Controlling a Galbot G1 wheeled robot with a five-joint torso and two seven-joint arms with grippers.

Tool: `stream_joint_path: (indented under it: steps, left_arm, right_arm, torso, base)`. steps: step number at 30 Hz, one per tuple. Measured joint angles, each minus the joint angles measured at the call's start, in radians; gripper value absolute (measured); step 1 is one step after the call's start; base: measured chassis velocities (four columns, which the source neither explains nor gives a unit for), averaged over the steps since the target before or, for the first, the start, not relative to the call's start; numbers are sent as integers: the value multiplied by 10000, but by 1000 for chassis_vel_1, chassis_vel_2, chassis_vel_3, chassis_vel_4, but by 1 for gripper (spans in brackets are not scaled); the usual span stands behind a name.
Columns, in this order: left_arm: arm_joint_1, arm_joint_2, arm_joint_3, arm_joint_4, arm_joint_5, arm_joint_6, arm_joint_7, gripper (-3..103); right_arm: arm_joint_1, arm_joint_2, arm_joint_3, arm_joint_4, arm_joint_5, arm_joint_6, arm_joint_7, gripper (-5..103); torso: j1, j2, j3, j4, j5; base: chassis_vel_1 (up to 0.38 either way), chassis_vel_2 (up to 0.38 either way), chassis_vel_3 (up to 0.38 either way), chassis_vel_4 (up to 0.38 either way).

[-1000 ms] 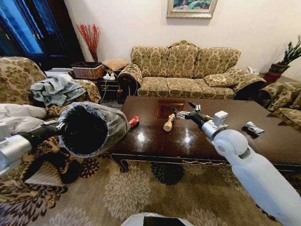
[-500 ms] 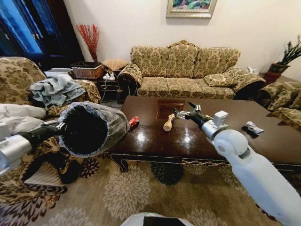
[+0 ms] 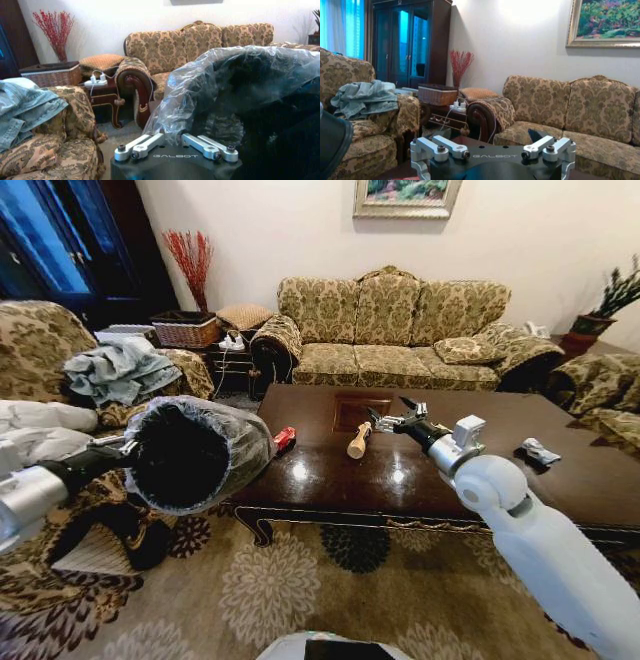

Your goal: Move to the front of the table and place the trash on the table into the trash bin.

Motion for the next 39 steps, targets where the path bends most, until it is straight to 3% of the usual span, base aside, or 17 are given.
stream_joint_path:
  steps: [24,26,28,29,31,34,39]
  left_arm:
    - [-14,-7,0,-5,-43,0,-46,0]
    - [-72,-64,0,-58,-190,-57,-222,0]
    - [-256,-238,0,-245,-616,-282,-717,0]
    - [-487,-457,-1,-462,-1150,-599,-1351,0]
    - [-567,-530,0,-545,-1345,-697,-1563,0]
    - [-1040,-990,-1,-1018,-2470,-1314,-2880,0]
    - [-886,-849,-533,-1194,-2948,-1146,-2850,0]
  right_arm:
    - [-12,0,20,3,0,0,0,100]
    - [-36,0,71,11,0,0,0,100]
    - [-108,0,203,42,2,-5,-1,100]
    - [-177,0,315,66,8,-17,-1,100]
    - [-239,0,423,92,16,-35,-1,100]
    - [-775,-21,1430,349,110,-254,19,100]
    - [-1253,-39,2331,583,204,-448,56,100]
  torso:
    - [-2,-4,-2,0,0]
    - [-2,-4,-2,0,0]
    - [-2,-4,-2,2,-3]
    - [-2,-4,-2,3,-1]
    - [-2,-5,-2,3,2]
    - [-2,-4,-3,-3,2]
    - [-3,-4,-4,-1,8]
  base:
    - [0,0,0,0]
    - [0,0,0,0]
    - [0,0,0,0]
    - [0,0,0,0]
    - [0,0,0,0]
    - [0,0,0,0]
    - [0,0,0,0]
